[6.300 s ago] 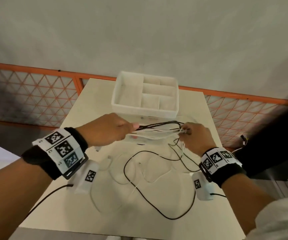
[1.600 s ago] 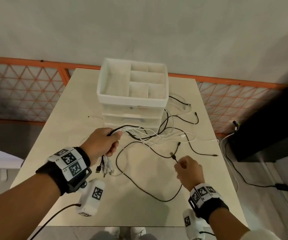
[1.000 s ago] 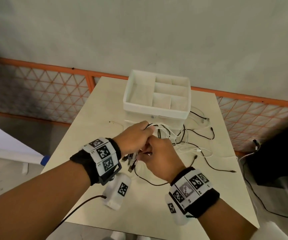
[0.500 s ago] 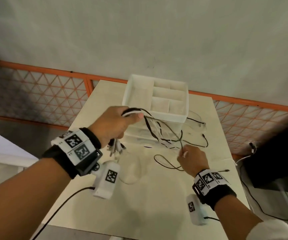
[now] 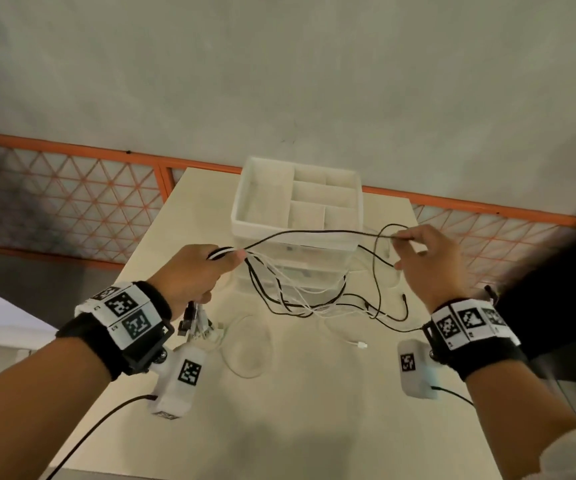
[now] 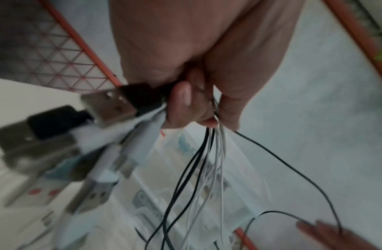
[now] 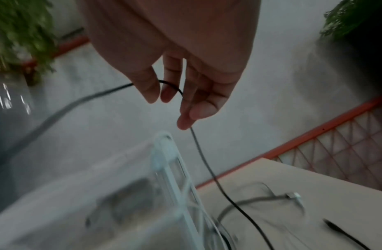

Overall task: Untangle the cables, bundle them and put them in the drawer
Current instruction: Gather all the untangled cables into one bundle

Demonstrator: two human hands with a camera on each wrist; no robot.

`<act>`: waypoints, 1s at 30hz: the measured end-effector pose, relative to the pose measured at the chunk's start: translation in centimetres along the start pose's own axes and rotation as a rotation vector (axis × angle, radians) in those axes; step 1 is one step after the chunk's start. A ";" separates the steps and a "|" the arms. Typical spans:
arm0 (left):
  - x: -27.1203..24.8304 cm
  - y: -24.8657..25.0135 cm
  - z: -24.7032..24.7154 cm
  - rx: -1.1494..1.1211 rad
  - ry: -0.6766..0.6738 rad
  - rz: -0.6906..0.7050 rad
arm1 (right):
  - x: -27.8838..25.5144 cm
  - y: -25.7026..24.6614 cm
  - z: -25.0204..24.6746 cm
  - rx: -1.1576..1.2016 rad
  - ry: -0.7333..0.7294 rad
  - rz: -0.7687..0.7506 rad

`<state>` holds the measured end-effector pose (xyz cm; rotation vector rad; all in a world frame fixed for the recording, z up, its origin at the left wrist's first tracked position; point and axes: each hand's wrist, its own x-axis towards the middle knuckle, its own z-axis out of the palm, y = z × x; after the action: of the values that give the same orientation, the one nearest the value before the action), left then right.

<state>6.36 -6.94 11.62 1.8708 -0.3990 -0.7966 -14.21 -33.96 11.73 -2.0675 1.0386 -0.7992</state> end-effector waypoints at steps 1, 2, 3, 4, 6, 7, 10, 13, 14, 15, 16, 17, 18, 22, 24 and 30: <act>-0.1 0.3 -0.2 -0.034 0.000 0.008 | -0.5 0.6 0.5 0.008 -0.025 0.022; -0.1 0.6 -0.3 -0.066 0.007 0.011 | -1.0 0.9 0.8 0.026 -0.029 0.028; -0.1 0.8 -0.5 -0.094 0.019 0.011 | -1.2 0.9 0.9 0.048 -0.013 0.018; -0.1 0.9 -0.6 -0.114 0.033 0.009 | -1.3 0.7 0.9 0.087 0.016 0.011; 0.0 0.7 -0.6 -0.125 0.059 0.008 | -0.8 -0.3 0.5 0.209 0.090 0.004; 0.1 0.4 -0.6 -0.111 0.069 0.004 | -0.5 -0.9 0.3 0.272 0.133 0.002; 0.4 -0.7 0.1 0.000 0.096 -0.022 | 0.3 -3.5 -0.4 0.434 0.223 -0.072; 0.9 -1.7 0.7 0.086 0.159 -0.047 | 0.8 -5.0 -0.3 0.511 0.204 -0.183; 1.0 -1.9 0.7 0.095 0.182 -0.058 | 1.0 -5.0 -0.2 0.492 0.187 -0.205; 1.0 -2.1 0.6 0.092 0.196 -0.071 | 1.3 -4.6 0.0 0.455 0.160 -0.208; 1.0 -2.1 0.4 0.076 0.193 -0.081 | 1.5 -3.8 0.2 0.407 0.126 -0.188; 0.9 -2.1 0.1 0.049 0.172 -0.081 | 1.8 -2.6 0.4 0.343 0.079 -0.142; 0.7 -2.0 -0.1 0.018 0.137 -0.072 | 1.7 -1.3 0.7 0.278 0.024 -0.085; 0.0 -1.2 -0.8 -0.076 -0.009 -0.027 | 0.4 5.7 2.1 -0.111 -0.335 0.215; -0.2 -0.9 -1.0 -0.064 -0.051 0.011 | -1.4 7.5 3.0 -0.383 -0.597 0.290; -0.9 -0.1 0.4 0.246 -0.106 0.185 | -7.2 -0.5 6.5 -0.008 -0.713 0.000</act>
<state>5.39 -6.62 11.76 1.9869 -0.7541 -0.7488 -12.67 -25.76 6.77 -2.1044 0.6329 -0.0213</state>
